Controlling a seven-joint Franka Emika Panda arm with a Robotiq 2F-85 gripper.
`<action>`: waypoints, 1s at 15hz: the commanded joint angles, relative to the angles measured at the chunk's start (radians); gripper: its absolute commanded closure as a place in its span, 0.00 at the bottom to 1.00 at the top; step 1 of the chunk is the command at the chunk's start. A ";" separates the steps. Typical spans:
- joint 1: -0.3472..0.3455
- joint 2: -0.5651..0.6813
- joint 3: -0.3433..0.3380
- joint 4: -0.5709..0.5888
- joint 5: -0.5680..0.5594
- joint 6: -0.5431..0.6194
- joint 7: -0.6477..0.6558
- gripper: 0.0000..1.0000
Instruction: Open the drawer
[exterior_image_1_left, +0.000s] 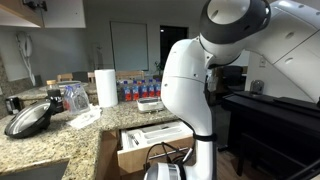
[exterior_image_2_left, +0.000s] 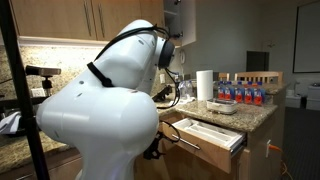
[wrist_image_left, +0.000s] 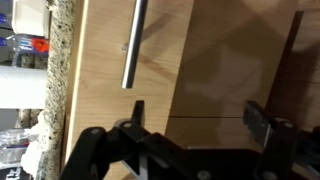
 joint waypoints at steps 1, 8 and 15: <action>-0.014 -0.072 0.026 -0.044 0.033 0.102 -0.068 0.00; -0.035 -0.253 0.044 -0.107 0.106 0.222 -0.241 0.00; -0.137 -0.516 0.013 -0.110 0.365 0.701 -0.717 0.00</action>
